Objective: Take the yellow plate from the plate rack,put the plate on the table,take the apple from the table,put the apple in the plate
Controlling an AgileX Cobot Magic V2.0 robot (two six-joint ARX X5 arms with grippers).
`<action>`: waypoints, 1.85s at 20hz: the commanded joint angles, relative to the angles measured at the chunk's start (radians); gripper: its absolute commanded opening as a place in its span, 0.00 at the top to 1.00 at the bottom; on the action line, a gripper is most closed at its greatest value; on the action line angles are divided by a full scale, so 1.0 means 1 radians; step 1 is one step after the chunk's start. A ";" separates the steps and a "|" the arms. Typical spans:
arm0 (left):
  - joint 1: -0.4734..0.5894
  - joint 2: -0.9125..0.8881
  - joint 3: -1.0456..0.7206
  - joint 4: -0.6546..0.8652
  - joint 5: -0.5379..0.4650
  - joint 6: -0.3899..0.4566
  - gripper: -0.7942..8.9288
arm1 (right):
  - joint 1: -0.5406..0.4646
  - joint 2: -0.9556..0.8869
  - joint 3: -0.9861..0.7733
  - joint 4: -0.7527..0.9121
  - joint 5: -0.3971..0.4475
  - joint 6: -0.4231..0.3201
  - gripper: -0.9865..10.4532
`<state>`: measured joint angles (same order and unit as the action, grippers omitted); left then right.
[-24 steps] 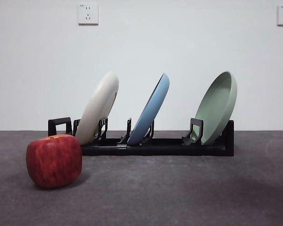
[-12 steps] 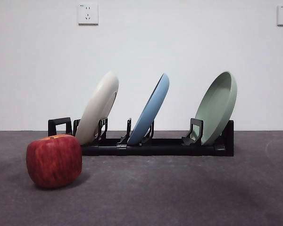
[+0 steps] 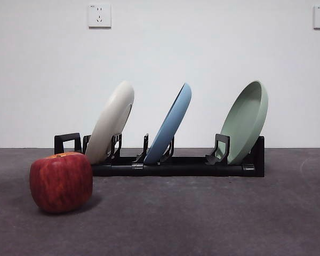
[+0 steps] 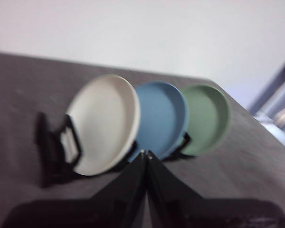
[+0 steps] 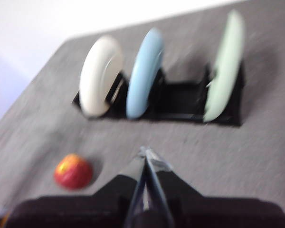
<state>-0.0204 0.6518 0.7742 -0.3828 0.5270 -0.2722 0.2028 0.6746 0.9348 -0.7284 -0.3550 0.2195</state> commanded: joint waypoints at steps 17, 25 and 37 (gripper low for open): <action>-0.248 0.834 0.642 -0.174 -0.113 0.070 0.68 | 0.001 0.309 0.164 -0.113 -0.090 -0.123 0.60; -0.333 1.067 0.733 -0.182 -0.240 0.093 0.68 | 0.001 0.309 0.164 -0.113 -0.089 -0.123 0.61; -0.334 1.098 0.733 -0.143 -0.158 0.119 0.93 | 0.001 0.309 0.164 -0.113 -0.085 -0.123 0.61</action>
<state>-0.3531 1.7397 1.5063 -0.5297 0.3641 -0.1726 0.2028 0.9825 1.0958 -0.8444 -0.4419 0.1070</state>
